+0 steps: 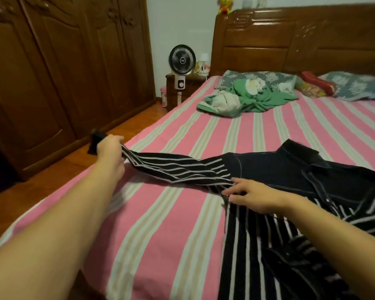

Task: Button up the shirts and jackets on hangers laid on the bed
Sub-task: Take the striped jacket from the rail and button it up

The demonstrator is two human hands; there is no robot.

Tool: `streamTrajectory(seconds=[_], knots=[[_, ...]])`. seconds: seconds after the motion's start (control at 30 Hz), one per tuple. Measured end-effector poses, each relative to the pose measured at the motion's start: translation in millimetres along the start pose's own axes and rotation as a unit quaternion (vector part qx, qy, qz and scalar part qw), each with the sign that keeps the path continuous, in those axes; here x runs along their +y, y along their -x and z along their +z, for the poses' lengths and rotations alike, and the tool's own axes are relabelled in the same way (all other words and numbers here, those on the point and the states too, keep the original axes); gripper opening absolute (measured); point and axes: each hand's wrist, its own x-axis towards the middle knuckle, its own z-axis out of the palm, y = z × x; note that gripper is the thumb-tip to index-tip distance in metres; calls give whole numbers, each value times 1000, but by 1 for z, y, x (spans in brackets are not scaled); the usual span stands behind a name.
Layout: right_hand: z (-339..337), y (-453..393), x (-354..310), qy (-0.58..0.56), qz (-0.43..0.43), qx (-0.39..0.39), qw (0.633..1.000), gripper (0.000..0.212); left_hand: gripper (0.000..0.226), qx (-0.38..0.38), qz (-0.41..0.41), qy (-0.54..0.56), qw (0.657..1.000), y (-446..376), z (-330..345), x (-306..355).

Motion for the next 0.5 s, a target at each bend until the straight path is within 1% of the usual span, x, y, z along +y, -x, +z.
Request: streamTrajectory(seconds=[0.03,0.07,0.1,0.13,0.17,0.2,0.23,0.27,0.3,0.33,0.37,0.4,0.43,0.47,0.5], knots=[[-18,15,2,-90,27,44,995,33,15,-36,38,-16,999,18,29,15],[-37,31,3,-206,47,98,972,34,19,-82,86,-30,992,42,57,30],[-58,48,5,-334,57,147,929,38,18,-132,140,-51,980,69,88,42],[-79,67,7,-455,54,186,869,46,17,-183,195,-80,960,100,117,49],[-99,88,11,-554,40,215,803,54,30,-229,247,-109,935,133,144,50],[-116,111,16,-629,18,237,740,60,44,-266,298,-148,905,168,169,47],[-132,134,24,-687,-6,251,682,67,50,-303,351,-191,865,206,192,37],[-144,157,31,-724,-26,262,638,75,50,-347,395,-232,818,244,210,23],[-150,182,40,-739,-33,280,611,83,47,-406,428,-264,763,282,222,5],[-151,208,48,-740,-29,302,601,90,43,-486,436,-292,699,321,227,-14],[-147,234,58,-735,-16,322,597,92,37,-566,426,-321,629,350,225,-37],[-137,257,71,-730,7,347,588,80,32,-617,426,-351,561,369,218,-63],[-121,278,88,-719,49,382,578,59,30,-629,435,-382,518,377,210,-90],[-102,295,106,-702,106,414,570,42,33,-612,446,-418,501,374,198,-116],[-80,308,125,-683,166,435,563,29,40,-576,456,-457,502,359,188,-139]])
